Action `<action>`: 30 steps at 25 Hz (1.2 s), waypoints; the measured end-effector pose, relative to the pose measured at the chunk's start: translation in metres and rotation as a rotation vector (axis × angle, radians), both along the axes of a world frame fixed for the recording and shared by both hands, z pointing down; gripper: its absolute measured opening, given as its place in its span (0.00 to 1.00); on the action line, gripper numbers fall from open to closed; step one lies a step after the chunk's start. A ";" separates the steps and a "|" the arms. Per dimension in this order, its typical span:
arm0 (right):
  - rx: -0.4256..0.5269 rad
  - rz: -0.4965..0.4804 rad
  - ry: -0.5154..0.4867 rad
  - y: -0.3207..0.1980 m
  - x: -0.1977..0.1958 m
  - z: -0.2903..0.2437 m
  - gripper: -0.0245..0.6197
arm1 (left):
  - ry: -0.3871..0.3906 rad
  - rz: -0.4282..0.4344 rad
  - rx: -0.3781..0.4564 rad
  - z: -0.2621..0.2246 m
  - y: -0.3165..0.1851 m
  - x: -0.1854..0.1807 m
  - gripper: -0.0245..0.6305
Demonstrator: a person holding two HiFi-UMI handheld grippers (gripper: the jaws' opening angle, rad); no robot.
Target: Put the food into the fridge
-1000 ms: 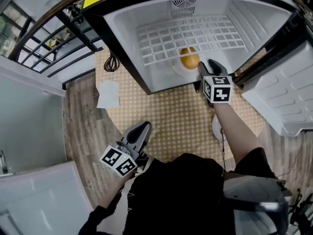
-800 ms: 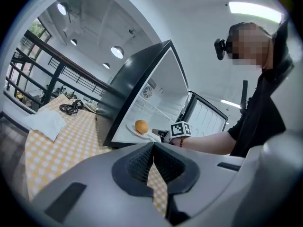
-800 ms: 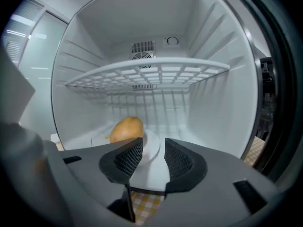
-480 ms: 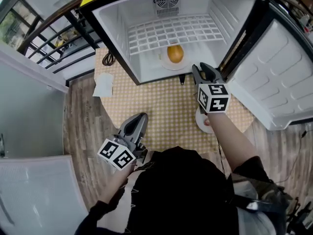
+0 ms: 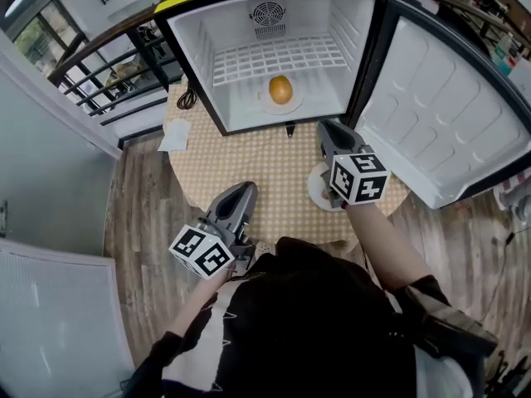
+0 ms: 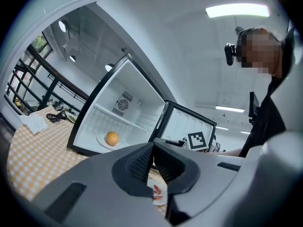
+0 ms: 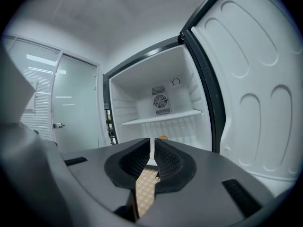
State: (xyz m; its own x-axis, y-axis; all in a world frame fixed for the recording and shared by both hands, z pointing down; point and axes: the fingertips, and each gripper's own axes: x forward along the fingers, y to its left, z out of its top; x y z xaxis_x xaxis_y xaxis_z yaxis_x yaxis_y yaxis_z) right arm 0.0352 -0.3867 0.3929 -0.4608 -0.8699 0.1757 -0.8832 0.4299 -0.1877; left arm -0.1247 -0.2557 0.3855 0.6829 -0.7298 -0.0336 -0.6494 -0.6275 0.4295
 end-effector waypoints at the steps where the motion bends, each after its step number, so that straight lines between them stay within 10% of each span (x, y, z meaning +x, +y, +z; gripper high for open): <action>1: 0.001 -0.028 -0.019 0.011 -0.001 -0.006 0.10 | -0.003 0.004 0.015 -0.006 0.006 0.005 0.06; 11: -0.023 -0.336 -0.194 0.146 -0.009 -0.045 0.07 | 0.001 0.052 0.086 -0.026 0.079 0.056 0.06; 30: -0.215 -0.382 -0.185 0.323 0.067 0.024 0.06 | -0.012 -0.011 -0.015 0.008 0.233 0.146 0.06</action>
